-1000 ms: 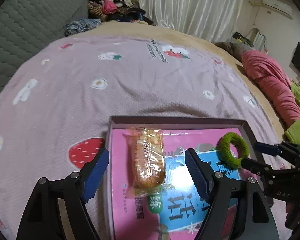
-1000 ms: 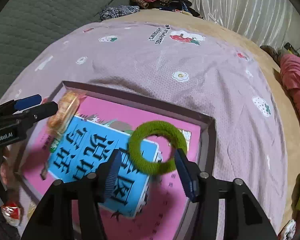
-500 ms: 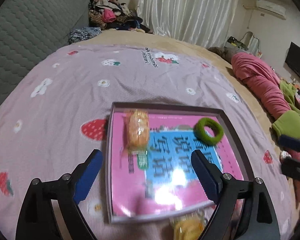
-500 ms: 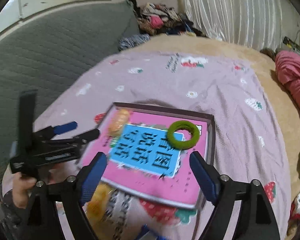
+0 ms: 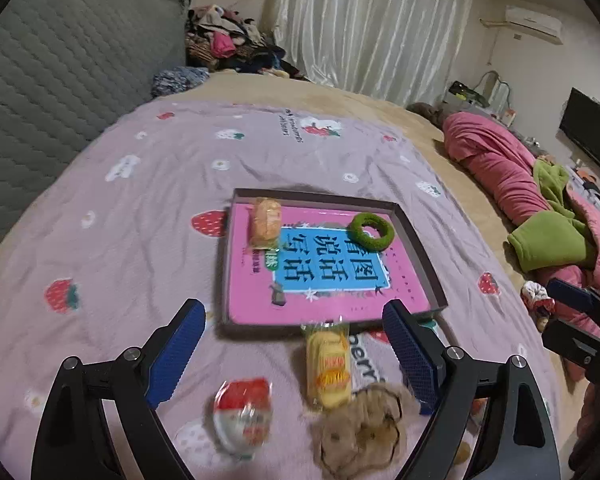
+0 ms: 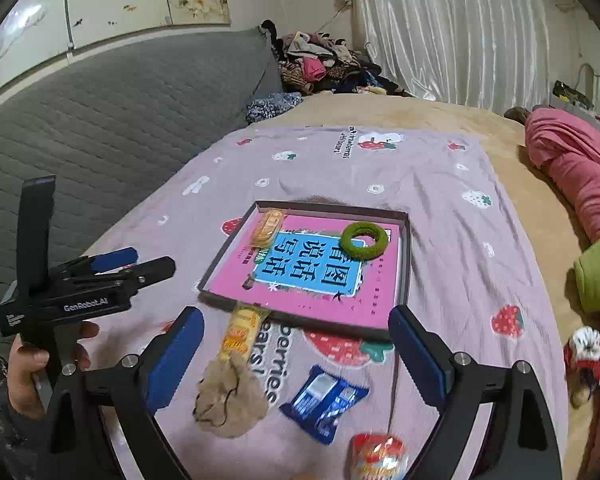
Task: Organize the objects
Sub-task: 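Withdraw both grippers from the tray back toward the remaining snacks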
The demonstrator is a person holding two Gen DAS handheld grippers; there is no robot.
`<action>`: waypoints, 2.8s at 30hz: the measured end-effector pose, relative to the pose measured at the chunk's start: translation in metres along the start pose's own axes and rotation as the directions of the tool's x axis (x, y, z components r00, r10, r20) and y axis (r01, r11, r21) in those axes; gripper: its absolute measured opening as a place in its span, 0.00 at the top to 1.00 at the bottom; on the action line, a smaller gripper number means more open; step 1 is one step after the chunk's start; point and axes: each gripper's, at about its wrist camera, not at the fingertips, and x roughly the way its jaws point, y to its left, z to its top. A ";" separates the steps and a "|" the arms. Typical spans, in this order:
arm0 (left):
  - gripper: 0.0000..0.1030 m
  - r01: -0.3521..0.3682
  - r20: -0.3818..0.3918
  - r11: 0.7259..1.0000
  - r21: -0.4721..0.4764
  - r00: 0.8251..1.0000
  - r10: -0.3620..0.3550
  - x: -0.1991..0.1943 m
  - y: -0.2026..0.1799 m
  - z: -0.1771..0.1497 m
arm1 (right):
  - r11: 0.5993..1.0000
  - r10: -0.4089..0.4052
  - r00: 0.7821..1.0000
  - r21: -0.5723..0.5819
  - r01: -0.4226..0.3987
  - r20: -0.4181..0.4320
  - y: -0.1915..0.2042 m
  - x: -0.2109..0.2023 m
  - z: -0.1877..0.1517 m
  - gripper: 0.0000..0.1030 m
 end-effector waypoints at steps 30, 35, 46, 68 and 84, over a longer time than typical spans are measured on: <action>0.12 -0.064 -0.041 0.997 0.031 0.997 0.066 -0.111 -0.009 -0.114 | 0.999 -0.035 0.999 0.018 0.034 0.023 0.023 -0.099 -0.085 0.07; 0.12 -0.053 -0.049 0.998 0.040 0.997 0.055 -0.120 -0.021 -0.125 | 0.999 -0.037 0.999 0.019 0.036 0.024 0.023 -0.110 -0.099 0.07; 0.12 -0.014 -0.061 0.999 0.045 0.998 0.017 -0.128 -0.049 -0.156 | 0.995 -0.095 0.995 -0.019 0.095 0.018 0.025 -0.118 -0.138 0.07; 0.12 -0.012 -0.082 0.996 0.093 0.996 0.019 -0.107 -0.070 -0.198 | 0.988 -0.135 0.990 -0.070 0.136 0.028 0.031 -0.110 -0.187 0.07; 0.12 0.019 -0.059 0.994 0.105 0.998 -0.013 -0.084 -0.073 -0.206 | 0.989 -0.137 0.990 -0.051 0.138 0.020 0.016 -0.081 -0.199 0.07</action>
